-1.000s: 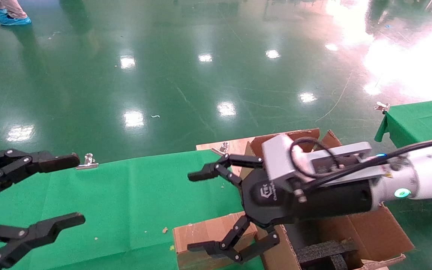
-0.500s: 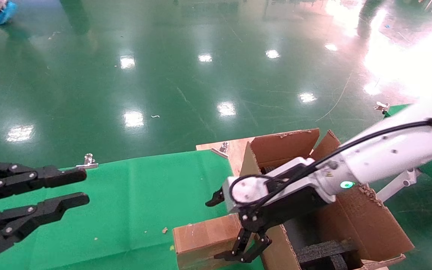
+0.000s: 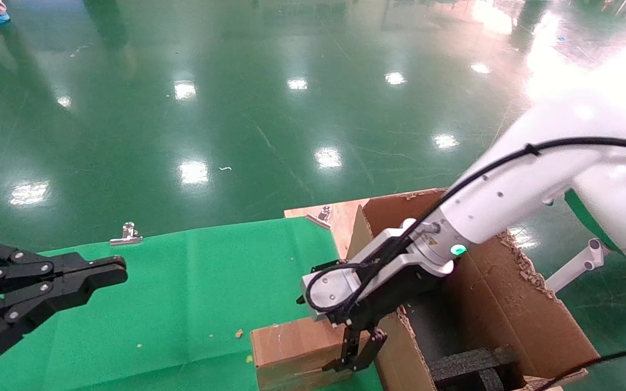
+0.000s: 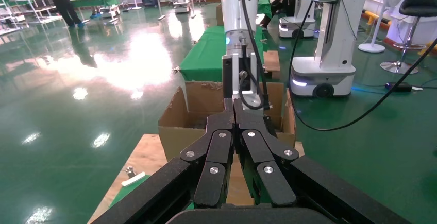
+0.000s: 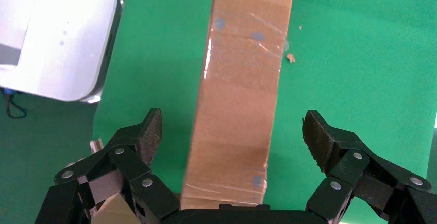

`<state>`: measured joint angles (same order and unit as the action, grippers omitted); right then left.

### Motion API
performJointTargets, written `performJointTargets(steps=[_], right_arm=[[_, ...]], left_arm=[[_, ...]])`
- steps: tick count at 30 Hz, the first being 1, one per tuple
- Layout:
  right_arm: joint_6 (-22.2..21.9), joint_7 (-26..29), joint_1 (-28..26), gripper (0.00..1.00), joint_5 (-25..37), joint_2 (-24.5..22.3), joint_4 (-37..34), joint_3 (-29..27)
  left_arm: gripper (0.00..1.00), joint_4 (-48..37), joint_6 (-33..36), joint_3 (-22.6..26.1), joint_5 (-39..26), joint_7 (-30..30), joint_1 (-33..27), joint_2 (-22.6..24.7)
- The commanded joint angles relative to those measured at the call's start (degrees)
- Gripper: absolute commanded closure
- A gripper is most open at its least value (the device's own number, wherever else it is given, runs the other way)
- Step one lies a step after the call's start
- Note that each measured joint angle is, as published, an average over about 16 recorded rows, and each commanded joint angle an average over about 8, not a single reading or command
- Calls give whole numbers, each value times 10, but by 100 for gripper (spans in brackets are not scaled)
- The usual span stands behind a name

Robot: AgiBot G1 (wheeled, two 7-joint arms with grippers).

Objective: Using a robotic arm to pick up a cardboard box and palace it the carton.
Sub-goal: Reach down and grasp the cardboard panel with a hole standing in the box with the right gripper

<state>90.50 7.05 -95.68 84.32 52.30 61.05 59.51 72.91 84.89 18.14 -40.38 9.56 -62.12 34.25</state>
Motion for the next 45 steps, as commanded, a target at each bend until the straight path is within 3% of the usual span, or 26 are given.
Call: performJointTargets(steps=[1, 3, 9, 11, 17, 19, 45], right_arm=[[-1, -9, -10, 0, 2, 10, -14, 17], [-2, -17, -15, 0, 2, 19, -27, 29], [-5, -39, -23, 2, 1, 37, -56, 53], [-5, -44, -25, 16, 0, 41, -63, 59], [-5, -52, -30, 90, 0, 48, -74, 69], [-5, -51, -30, 100, 0, 47, -73, 68], [-5, -47, -26, 100, -1, 43, -66, 61]], left_arm=[[100, 0, 0, 0, 0, 0, 0, 0], [98, 0, 0, 0, 0, 0, 0, 0], [23, 0, 0, 0, 0, 0, 0, 0], [0, 0, 0, 0, 0, 0, 0, 0], [0, 0, 0, 0, 0, 0, 0, 0], [0, 0, 0, 0, 0, 0, 0, 0], [0, 0, 0, 0, 0, 0, 0, 0]])
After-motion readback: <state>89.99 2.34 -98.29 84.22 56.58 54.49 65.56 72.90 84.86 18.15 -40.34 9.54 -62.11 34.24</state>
